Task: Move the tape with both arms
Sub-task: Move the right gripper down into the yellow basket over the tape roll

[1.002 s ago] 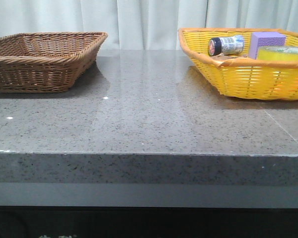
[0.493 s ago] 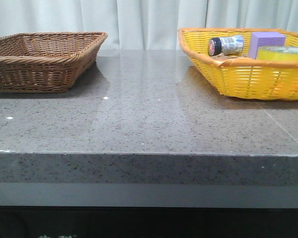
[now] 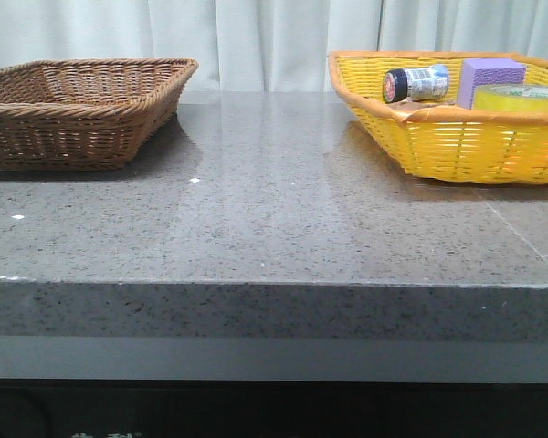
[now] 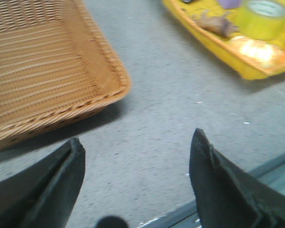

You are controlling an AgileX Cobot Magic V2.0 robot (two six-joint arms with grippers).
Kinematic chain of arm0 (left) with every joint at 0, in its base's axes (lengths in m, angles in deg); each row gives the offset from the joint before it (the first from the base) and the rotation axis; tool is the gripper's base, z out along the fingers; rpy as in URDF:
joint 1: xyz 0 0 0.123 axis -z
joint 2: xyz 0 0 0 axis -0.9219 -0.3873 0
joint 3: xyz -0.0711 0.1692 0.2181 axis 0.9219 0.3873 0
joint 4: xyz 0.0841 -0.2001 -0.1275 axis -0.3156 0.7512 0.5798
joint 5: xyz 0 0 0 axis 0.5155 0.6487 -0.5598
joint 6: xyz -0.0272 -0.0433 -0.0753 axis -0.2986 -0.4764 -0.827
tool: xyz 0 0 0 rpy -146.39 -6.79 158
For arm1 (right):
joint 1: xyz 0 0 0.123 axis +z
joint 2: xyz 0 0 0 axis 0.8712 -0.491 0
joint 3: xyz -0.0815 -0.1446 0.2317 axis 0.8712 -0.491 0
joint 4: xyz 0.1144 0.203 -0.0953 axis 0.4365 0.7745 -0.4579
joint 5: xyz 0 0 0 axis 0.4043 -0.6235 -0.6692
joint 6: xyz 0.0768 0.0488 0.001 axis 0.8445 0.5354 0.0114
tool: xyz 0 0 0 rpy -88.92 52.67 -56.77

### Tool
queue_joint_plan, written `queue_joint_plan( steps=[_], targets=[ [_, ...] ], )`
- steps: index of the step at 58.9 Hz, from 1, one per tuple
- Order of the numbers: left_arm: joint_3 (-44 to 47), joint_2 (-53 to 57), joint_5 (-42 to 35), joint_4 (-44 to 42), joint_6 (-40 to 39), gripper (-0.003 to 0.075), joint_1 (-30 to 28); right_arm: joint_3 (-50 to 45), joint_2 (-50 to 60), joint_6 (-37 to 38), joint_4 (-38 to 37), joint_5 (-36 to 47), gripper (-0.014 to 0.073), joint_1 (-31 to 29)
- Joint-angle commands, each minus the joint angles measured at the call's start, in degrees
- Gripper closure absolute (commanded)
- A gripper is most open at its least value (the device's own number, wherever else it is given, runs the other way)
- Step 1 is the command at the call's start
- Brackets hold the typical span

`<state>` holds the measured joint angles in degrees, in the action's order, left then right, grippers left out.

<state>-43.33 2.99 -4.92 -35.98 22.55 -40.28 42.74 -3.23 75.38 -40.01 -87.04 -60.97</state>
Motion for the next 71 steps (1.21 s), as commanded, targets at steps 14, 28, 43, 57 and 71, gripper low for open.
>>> queue_joint_plan(
  steps=[14, 28, 43, 57, 71],
  targets=[
    [-2.0, -0.3, -6.1, 1.0, 0.1, 0.0248, 6.2, 19.9, -18.2, 4.3, -8.3, -4.4, 0.0077, -0.4],
    [-1.9, -0.3, -5.7, 1.0, 0.1, 0.0248, 6.2, 31.6, -31.5, 4.4, -9.3, -8.6, 0.0077, -1.5],
    [-1.9, -0.3, -5.7, 1.0, 0.1, 0.0248, 6.2, 39.1, -41.7, 2.9, -9.2, -8.8, 0.0077, -1.5],
    [-1.9, -0.3, -5.7, 1.0, 0.1, 0.0248, 6.2, 44.3, -47.6, -2.5, -3.3, -9.6, 0.0077, -1.5],
    [-1.9, -0.3, -5.7, 1.0, 0.1, 0.0248, 6.2, 46.8, -51.1, -6.0, 2.5, -9.2, 0.0077, -1.5]
  ],
)
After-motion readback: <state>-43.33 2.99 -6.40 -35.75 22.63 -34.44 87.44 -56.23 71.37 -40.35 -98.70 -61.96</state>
